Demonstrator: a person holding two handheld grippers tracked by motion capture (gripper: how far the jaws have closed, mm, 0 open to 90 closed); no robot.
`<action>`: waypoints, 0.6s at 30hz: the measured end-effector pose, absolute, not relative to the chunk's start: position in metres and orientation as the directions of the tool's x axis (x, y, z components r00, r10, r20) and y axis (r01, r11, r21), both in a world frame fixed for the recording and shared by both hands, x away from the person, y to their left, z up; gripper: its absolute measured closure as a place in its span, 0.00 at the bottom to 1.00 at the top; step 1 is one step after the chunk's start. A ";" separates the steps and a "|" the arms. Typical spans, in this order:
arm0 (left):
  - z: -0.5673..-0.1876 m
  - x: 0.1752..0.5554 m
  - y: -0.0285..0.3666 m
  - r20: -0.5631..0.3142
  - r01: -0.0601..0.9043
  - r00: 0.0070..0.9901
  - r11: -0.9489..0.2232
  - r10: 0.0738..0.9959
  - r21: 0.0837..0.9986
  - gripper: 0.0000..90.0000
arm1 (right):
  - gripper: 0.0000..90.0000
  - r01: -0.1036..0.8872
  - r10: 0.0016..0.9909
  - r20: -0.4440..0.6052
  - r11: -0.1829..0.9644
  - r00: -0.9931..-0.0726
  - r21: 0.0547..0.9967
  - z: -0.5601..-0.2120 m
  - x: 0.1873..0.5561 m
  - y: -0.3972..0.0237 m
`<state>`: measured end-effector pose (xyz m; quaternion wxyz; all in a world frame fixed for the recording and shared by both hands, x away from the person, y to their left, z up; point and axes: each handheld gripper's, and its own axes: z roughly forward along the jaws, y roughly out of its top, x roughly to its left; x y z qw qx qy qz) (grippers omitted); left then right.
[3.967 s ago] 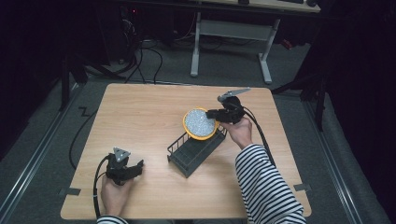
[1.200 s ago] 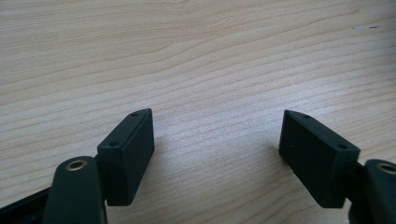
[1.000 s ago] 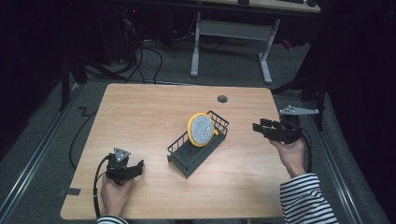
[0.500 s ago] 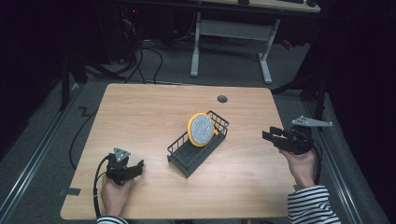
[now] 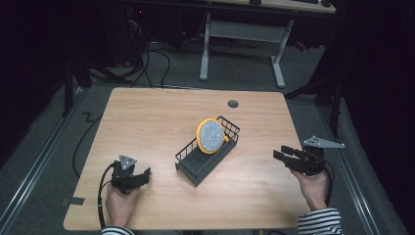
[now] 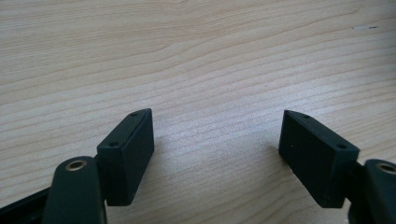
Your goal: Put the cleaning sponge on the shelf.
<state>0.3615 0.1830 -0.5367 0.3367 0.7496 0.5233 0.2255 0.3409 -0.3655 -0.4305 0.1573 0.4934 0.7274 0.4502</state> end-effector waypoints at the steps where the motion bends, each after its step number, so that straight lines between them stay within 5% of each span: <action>1: -0.537 0.361 0.183 -0.014 0.633 0.350 -0.225 0.936 0.741 0.30 | 0.57 0.579 0.858 0.224 0.100 -0.461 0.809 -0.434 0.340 -0.366; 18: -0.537 0.361 0.183 -0.015 0.633 0.350 -0.225 0.936 0.741 0.30 | 0.57 0.615 0.875 0.244 0.074 -0.418 0.785 -0.476 0.339 -0.363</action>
